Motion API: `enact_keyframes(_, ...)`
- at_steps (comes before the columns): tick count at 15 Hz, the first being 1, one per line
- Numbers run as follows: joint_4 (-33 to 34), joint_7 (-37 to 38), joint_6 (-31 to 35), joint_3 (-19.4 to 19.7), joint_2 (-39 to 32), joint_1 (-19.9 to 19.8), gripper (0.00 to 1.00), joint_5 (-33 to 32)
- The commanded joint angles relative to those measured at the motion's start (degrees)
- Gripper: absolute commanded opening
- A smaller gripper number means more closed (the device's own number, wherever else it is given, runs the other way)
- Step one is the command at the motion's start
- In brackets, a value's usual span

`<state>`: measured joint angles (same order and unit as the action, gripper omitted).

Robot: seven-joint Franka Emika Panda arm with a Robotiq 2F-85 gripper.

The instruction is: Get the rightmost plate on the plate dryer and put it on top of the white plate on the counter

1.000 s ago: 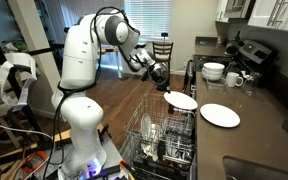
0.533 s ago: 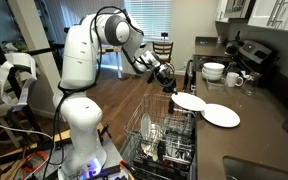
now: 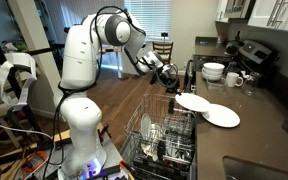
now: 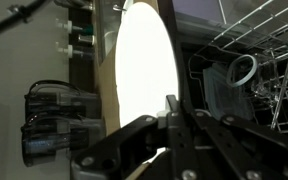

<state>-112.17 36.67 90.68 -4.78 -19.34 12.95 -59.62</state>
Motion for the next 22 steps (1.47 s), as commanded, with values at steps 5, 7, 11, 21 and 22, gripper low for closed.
enact_keyframes(5,-0.3,-0.3,1.7,-0.4,0.1,-1.4,0.01,-0.5)
enact_keyframes(7,-0.4,-0.5,3.1,0.0,0.2,-2.0,0.01,-0.9)
enact_keyframes(11,-0.7,-0.8,6.3,0.9,0.7,-3.6,0.01,-1.6)
enact_keyframes(21,-0.8,-2.0,12.8,3.3,0.8,-5.7,0.01,-6.5)
enact_keyframes(22,-0.7,-2.2,13.0,3.3,0.8,-5.8,0.01,-7.4)
